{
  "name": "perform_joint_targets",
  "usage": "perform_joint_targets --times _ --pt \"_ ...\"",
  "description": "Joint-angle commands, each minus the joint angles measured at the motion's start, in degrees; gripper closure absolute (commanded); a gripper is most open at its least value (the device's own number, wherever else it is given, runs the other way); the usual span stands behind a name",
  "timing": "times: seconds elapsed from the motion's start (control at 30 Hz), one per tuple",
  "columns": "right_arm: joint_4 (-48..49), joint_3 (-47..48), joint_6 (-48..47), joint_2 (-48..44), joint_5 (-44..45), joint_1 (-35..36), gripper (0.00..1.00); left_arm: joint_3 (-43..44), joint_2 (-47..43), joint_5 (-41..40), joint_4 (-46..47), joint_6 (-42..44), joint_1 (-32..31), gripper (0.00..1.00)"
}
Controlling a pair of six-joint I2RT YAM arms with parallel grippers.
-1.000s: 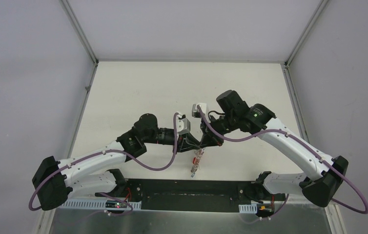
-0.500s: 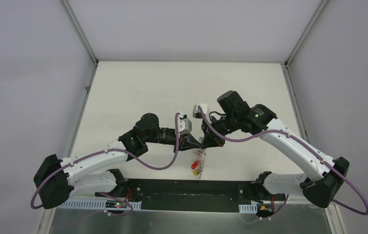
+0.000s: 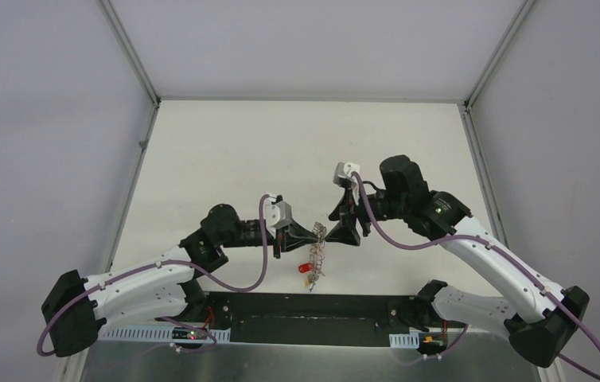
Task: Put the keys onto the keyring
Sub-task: Adjust the key on the keyring.
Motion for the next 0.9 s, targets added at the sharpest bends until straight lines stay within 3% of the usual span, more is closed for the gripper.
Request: perform_joint_targets --times 0.0,0.07,0.1,0.23,0.47,0.6,0.87 --pt "12.9 -3.9 4.2 -3.6 -6.6 -1.9 0.40 -1.9 -4.3 -2.0 13.8 -0.9 -0.3 1.00" --pt "16.7 -6.1 4.2 -4.5 -6.6 -3.4 0.40 -2.9 -5.4 -1.9 15.3 -0.5 -0.3 1.00" --pt "18.5 -6.9 6.6 -4.8 -11.8 -4.2 0.46 -3.3 -5.8 -1.6 16.0 -0.3 -0.3 1.00" --pt "24.6 -9.3 10.9 -5.6 -18.7 -6.1 0.52 -4.5 -6.9 -0.6 18.2 -0.2 -0.3 1.00" --pt "31.1 -10.7 13.9 -4.9 -26.8 -6.8 0.58 -5.0 -7.0 0.2 20.7 -0.2 -0.3 1.00" --pt "32.2 -11.0 14.2 -4.1 -28.8 -6.8 0.64 -5.1 -6.8 0.2 21.3 -0.1 -0.3 1.00" --pt "32.2 -12.5 14.0 -3.6 -26.9 -6.7 0.65 -5.1 -7.5 0.1 21.5 -0.3 -0.3 1.00"
